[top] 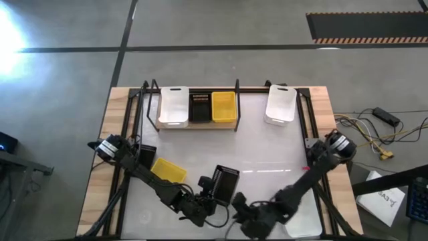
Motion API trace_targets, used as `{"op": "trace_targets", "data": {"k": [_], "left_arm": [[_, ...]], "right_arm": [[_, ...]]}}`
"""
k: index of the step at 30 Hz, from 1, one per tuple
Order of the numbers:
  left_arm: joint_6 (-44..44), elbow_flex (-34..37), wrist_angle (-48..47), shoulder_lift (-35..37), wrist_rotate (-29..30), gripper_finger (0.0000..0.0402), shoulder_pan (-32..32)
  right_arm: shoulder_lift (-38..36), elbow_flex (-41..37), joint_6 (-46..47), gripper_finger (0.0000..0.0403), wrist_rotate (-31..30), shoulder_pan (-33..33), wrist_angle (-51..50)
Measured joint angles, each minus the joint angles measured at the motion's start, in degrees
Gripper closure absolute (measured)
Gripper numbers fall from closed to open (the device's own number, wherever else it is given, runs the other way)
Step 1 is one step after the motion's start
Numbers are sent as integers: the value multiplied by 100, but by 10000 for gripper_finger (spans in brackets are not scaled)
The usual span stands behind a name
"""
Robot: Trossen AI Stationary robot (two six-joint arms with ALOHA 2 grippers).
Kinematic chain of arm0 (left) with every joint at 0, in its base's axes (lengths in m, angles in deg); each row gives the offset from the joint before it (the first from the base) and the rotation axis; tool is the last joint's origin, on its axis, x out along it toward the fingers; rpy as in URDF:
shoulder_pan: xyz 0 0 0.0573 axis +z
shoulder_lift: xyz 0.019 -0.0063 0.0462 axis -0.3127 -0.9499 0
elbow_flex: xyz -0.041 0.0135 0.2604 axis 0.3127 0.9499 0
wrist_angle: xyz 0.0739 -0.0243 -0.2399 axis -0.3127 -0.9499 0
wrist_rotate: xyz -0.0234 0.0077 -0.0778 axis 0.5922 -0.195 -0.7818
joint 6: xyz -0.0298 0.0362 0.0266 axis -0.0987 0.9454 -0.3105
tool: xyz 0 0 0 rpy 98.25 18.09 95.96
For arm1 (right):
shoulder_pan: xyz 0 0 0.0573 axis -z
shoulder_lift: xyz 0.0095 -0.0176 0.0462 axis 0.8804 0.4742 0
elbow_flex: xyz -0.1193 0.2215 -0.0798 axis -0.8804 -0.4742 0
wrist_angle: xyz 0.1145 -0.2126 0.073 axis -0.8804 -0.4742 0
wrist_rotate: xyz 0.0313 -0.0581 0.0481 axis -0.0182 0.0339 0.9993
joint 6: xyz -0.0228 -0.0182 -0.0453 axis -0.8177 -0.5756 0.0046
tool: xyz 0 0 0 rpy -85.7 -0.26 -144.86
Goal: Stack baskets on shelf by color
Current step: Stack the right black bin on top of the black bin
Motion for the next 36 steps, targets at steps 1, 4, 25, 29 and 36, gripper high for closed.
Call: {"op": "trace_targets", "data": {"k": [1, 4, 25, 29, 36], "left_arm": [[-63, 0, -33, 0, 14, 401, 11], [-262, -62, -306, 1, 223, 401, 38], [-67, -1758, -5346, 1488, 587, 401, 2613], [821, -1571, -5112, 1578, 386, 401, 3506], [1912, -939, -4166, 1606, -482, 401, 4533]], "right_arm": [[-68, -52, 66, 328, -216, -125, 69], [-270, -300, 471, 333, -763, -492, 212], [-506, -2096, 3286, 355, -3157, -1509, 1205], [-505, -2118, 3348, 355, -3188, -1509, 1258], [-492, -2075, 3792, 355, -3510, -1509, 1309]]}}
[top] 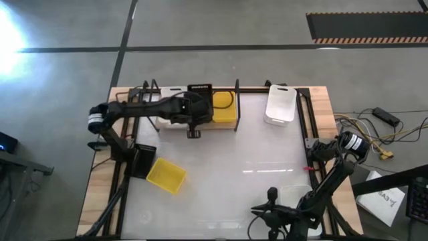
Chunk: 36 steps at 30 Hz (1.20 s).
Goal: Stack baskets on shelf by color
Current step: Stack the right black bin on top of the black bin, then stack the yellow bin on top of the yellow bin
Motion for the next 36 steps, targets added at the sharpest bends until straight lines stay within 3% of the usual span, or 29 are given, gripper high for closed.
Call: {"op": "trace_targets", "data": {"k": [9, 22, 36], "left_arm": [[431, 564, 642, -1, -426, 401, 376], [433, 876, 802, -13, -433, 398, 389], [337, 548, 827, 127, -568, 272, 609]], "right_arm": [[4, 13, 75, 355, 0, 0, 208], [4, 15, -10, 355, 0, 0, 254], [7, 15, -26, 355, 0, 2, 252]]}}
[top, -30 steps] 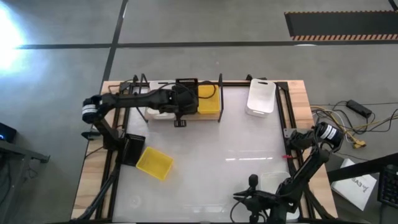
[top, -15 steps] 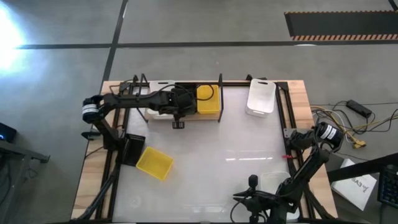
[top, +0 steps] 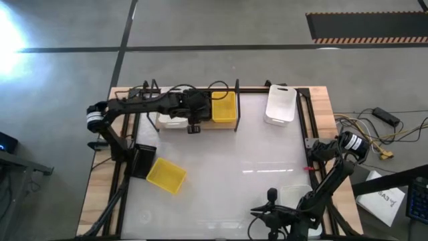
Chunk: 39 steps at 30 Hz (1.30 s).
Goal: Stack baskets on shelf by color
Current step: Stack the yellow bin on top of the yellow bin
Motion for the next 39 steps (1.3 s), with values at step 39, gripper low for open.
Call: {"op": "trace_targets", "data": {"k": [39], "left_arm": [[-10038, 319, -632, -590, 1171, 267, -5625]], "right_arm": [[4, -308, -262, 355, -83, 669, 17]]}}
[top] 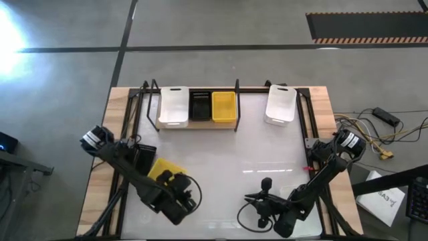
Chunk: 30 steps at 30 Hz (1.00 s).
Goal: Stack baskets on shelf by color
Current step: Stack the yellow bin on top of the yellow bin
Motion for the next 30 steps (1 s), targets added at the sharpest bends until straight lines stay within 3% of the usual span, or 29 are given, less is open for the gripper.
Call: {"op": "trace_targets", "data": {"k": [5, 11, 18, 25, 30], "left_arm": [[-339, 38, -329, -3, -262, 255, 130], [-975, 152, -1201, -12, -614, 204, 271], [-970, 612, -443, -5, -636, 179, 390], [-866, 899, 105, -3, -671, 212, 458], [-360, 929, 156, -33, -840, 275, 481]], "right_arm": [[0, -26, -14, 355, 9, 0, 1], [0, -88, 111, 355, 18, 0, 4], [0, -155, 201, 355, 22, 0, 15], [0, -166, 243, 355, 22, 0, 24], [0, -166, 241, 355, 21, -9, 24]]}}
